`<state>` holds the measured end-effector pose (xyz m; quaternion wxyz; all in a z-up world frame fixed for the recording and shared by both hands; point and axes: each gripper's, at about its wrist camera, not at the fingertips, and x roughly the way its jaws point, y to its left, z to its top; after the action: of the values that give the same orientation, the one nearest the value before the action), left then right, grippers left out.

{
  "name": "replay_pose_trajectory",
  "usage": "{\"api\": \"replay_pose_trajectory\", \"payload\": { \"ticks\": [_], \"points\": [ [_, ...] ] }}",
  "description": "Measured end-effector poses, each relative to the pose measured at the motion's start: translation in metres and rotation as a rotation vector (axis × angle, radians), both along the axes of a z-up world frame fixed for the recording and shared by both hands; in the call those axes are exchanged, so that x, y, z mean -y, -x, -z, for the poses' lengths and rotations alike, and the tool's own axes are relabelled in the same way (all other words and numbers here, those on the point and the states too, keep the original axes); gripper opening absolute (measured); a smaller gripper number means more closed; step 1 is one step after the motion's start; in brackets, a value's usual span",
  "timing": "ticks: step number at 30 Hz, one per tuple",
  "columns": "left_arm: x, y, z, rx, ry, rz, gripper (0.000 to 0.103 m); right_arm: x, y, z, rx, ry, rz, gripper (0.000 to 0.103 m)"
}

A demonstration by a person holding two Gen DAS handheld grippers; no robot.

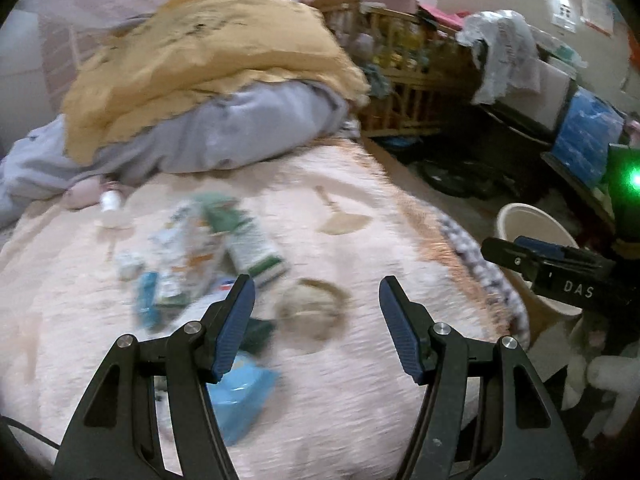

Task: Collect trash
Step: 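Return both tools to the bed over the remaining trash, then grasp the crumpled beige tissue with the right tool while the left grasps white tissue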

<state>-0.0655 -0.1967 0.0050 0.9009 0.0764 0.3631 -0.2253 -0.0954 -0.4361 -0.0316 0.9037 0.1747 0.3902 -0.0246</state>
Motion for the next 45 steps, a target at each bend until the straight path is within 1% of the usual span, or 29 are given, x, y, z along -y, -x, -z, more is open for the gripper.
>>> {"api": "replay_pose_trajectory", "payload": {
  "ticks": [7,10,13,16,21,24,27,30,33,37,40,41,42,43,44,45],
  "points": [
    [-0.078,-0.008,0.001,-0.004,-0.021,-0.108,0.063,-0.057,-0.03,0.001,-0.01,0.0,-0.136,0.073],
    [-0.115,-0.014,0.006,-0.022,-0.035,-0.168,0.063,-0.078,-0.042,0.003,-0.018,0.014,-0.188,0.073],
    [-0.145,-0.018,0.013,-0.053,-0.032,-0.213,0.063,-0.096,-0.051,0.007,-0.03,0.018,-0.24,0.073],
    [-0.171,-0.021,0.021,-0.1,-0.006,-0.239,0.063,-0.117,-0.064,0.017,-0.056,0.041,-0.301,0.073],
    [-0.206,-0.029,0.04,-0.216,0.105,-0.268,0.063,-0.132,-0.084,0.044,-0.12,0.047,-0.338,0.073],
    [-0.21,-0.034,0.051,-0.274,0.148,-0.266,0.063,-0.135,-0.091,0.055,-0.144,0.038,-0.344,0.073],
    [-0.201,-0.037,0.063,-0.307,0.145,-0.252,0.063,-0.137,-0.097,0.064,-0.158,0.036,-0.347,0.073],
    [-0.196,-0.048,0.076,-0.333,0.152,-0.264,0.063,-0.14,-0.102,0.069,-0.164,0.034,-0.348,0.073],
    [-0.19,-0.057,0.085,-0.352,0.123,-0.261,0.063,-0.141,-0.105,0.071,-0.17,0.034,-0.353,0.073],
    [-0.189,-0.05,0.09,-0.369,0.105,-0.233,0.063,-0.144,-0.106,0.071,-0.163,0.04,-0.364,0.073],
    [-0.191,-0.042,0.091,-0.358,0.096,-0.221,0.062,-0.147,-0.108,0.073,-0.148,0.044,-0.368,0.073],
    [-0.191,-0.041,0.093,-0.362,0.085,-0.219,0.05,-0.149,-0.108,0.074,-0.141,0.06,-0.371,0.072],
    [-0.19,-0.041,0.096,-0.374,0.076,-0.208,0.039,-0.15,-0.107,0.075,-0.14,0.076,-0.372,0.059],
    [-0.188,-0.041,0.098,-0.389,0.067,-0.196,0.02,-0.152,-0.107,0.077,-0.141,0.074,-0.376,0.05],
    [-0.187,-0.041,0.101,-0.4,0.063,-0.191,0.014,-0.151,-0.107,0.079,-0.144,0.062,-0.384,0.04],
    [-0.187,-0.039,0.101,-0.401,0.07,-0.186,0.012,-0.151,-0.107,0.08,-0.147,0.052,-0.387,0.037]
  ]
}}
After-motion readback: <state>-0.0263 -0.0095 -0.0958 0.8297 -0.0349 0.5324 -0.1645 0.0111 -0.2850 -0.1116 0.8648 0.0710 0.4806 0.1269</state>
